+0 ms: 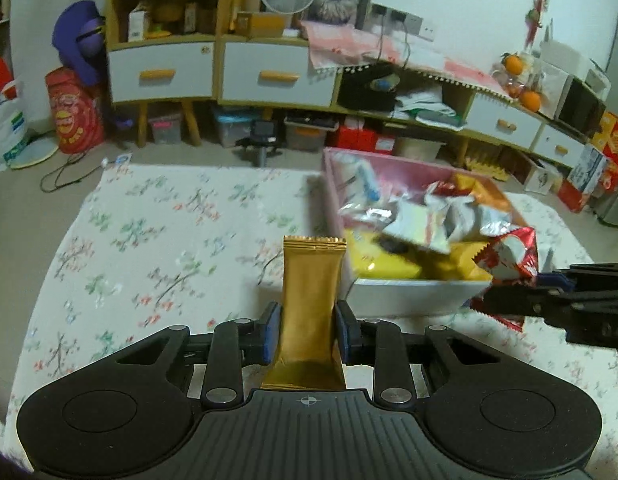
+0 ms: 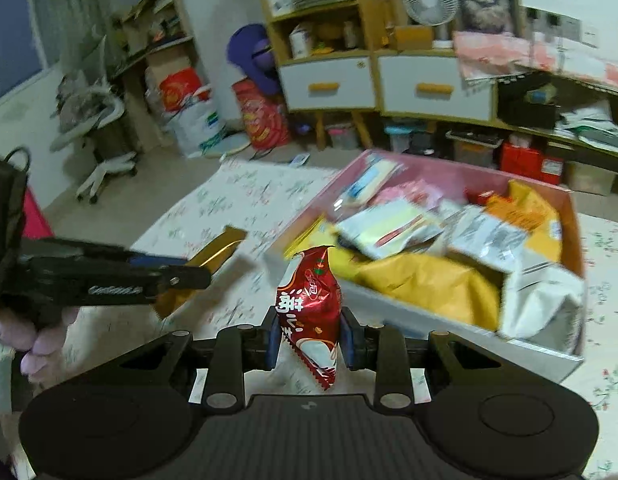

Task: Organize snacks
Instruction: 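Lower gold bar into box with left tool while right drops red candy pack there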

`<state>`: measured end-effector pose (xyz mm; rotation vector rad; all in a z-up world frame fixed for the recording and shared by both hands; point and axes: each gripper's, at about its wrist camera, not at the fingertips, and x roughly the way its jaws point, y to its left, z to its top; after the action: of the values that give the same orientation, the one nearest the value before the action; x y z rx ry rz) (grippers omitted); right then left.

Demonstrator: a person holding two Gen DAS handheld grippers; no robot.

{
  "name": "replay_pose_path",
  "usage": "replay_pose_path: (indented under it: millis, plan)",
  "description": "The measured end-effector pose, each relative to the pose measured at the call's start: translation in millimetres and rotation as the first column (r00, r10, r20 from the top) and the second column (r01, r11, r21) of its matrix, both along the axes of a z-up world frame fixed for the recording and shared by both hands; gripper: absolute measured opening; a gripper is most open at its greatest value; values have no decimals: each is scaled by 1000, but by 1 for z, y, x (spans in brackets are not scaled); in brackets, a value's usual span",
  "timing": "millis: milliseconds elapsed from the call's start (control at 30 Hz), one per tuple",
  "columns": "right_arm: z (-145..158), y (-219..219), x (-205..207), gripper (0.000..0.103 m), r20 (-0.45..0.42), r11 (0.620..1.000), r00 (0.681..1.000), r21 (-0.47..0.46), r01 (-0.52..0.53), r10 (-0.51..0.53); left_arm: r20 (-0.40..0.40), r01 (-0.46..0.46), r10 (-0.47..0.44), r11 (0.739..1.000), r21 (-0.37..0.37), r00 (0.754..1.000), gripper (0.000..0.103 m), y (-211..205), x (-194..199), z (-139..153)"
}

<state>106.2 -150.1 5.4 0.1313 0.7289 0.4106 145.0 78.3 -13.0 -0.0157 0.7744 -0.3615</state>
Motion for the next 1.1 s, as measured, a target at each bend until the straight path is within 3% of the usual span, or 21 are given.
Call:
replay_pose_path:
  millis: [300, 567, 1000, 1100]
  plan:
    - [7, -38, 28, 0, 5, 986, 990, 90, 143, -144, 26, 51, -50, 998, -46, 998, 26, -56, 25, 20]
    - [0, -58, 63, 0, -41, 957, 964, 118, 267, -264, 7, 86, -86, 995, -43, 996, 26, -102, 46, 8]
    - [-17, -74, 94, 1, -89, 923, 950, 227, 312, -299, 27, 83, -82, 996, -28, 996, 26, -119, 71, -4]
    - [-18, -70, 93, 6, -71, 926, 956, 240, 292, -283, 32, 113, -112, 993, -22, 993, 30, -120, 69, -6]
